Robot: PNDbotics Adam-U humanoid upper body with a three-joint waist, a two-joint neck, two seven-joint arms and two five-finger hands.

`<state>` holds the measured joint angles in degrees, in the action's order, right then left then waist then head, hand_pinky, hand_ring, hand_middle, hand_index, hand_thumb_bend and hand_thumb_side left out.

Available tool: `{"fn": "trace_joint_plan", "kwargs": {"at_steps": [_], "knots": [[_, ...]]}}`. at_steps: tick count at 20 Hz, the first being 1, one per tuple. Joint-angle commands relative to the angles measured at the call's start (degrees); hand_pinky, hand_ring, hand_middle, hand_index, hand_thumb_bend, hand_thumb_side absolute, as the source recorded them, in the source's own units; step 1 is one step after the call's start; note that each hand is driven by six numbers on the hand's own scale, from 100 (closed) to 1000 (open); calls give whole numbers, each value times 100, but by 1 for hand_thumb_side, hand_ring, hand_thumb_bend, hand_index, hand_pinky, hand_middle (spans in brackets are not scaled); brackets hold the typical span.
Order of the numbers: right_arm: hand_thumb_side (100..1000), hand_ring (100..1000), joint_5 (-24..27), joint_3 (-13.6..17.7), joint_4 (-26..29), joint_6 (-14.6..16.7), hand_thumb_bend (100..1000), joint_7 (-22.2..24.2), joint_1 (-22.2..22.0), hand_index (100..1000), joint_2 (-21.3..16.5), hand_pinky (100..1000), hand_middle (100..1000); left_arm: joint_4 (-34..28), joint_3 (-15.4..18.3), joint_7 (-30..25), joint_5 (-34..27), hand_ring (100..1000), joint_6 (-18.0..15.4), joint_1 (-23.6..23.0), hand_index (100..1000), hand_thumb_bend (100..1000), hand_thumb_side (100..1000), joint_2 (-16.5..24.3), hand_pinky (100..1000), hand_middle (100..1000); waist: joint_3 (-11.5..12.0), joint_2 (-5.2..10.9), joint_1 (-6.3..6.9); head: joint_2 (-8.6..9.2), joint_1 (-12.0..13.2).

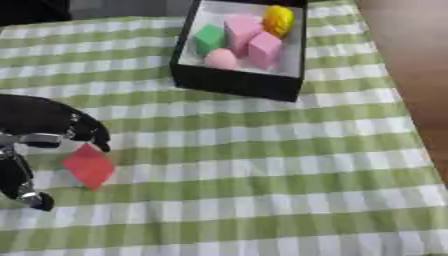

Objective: Pick up objects on the table and place them in the box.

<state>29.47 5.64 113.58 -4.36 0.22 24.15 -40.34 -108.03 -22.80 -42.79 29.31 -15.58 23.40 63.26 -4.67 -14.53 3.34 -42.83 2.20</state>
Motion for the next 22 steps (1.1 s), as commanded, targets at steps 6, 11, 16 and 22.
{"fn": "trace_joint_plan", "kwargs": {"at_steps": [6,11,16,22], "knots": [[534,661,-43,85,101,-34,100,-19,23,739,-80,1000,550,440,-59,126,241,922,-391,201,901,716,169,-86,883,859,-18,70,-92,-14,69],[535,661,-55,88,101,-47,100,-20,10,739,-59,1000,549,704,-151,248,532,925,-642,329,900,728,112,-259,881,857,-32,62,-95,-7,88],[536,660,-62,92,101,-61,100,-21,1,739,-38,1000,549,1029,-234,384,657,909,-773,415,888,642,100,-454,871,836,-42,46,-106,-8,103],[536,660,-73,98,101,-73,100,-21,-10,739,-28,1000,549,1165,-243,599,510,843,-717,442,797,460,100,-583,835,747,-41,35,-116,-5,110]]}}
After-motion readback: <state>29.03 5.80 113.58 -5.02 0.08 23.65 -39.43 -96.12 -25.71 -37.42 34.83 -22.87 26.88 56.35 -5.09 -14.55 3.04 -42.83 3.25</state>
